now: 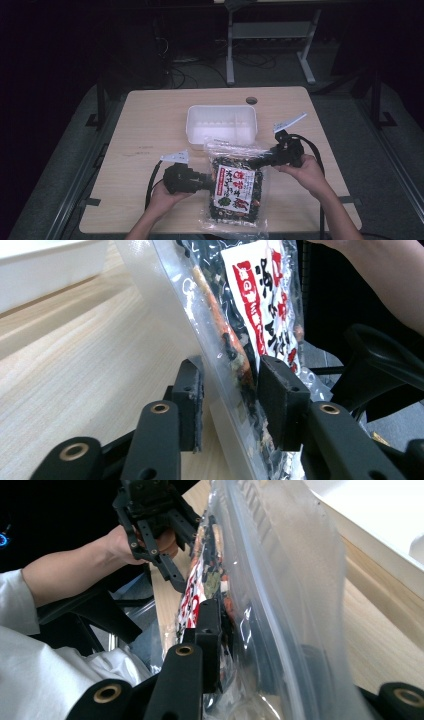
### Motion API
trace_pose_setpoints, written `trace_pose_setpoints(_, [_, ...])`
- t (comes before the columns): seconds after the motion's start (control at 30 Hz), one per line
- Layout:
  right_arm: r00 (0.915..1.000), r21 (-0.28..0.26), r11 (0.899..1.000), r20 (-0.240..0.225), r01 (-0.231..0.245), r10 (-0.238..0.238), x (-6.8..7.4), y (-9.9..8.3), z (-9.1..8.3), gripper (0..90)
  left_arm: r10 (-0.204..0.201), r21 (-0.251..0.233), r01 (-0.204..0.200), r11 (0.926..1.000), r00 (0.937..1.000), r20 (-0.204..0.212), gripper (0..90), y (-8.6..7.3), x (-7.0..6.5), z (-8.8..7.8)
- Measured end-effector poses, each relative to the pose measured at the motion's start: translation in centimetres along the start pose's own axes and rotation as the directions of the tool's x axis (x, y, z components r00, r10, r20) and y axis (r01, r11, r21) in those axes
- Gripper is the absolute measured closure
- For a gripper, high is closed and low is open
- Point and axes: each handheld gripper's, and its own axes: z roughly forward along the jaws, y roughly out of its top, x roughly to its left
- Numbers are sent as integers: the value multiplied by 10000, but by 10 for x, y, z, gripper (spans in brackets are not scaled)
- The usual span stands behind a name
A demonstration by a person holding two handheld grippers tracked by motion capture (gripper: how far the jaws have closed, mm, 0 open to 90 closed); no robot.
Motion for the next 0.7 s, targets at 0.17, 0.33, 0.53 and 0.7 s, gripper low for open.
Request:
trace_pose_setpoints(0.17, [9999,-142,9999,73,89,-88,3,2,-6,765,127,330,-112,9994,9988,-465,560,-1,0,-2])
trace_pose_setpoints(0.33, [9996,-450,9988,210,183,-174,6,3,-15,775,336,380,-311,9988,9972,-675,558,-3,-2,-8])
trace_pose_setpoints(0.53, [9978,-604,9970,479,476,-448,15,5,-24,777,581,727,-505,9961,9927,-1053,535,-5,-6,-14])
trace_pose_setpoints(0.7, [9922,-716,9930,886,937,-873,29,10,-35,778,778,1112,-610,9919,9851,-1535,513,-12,-8,-23])
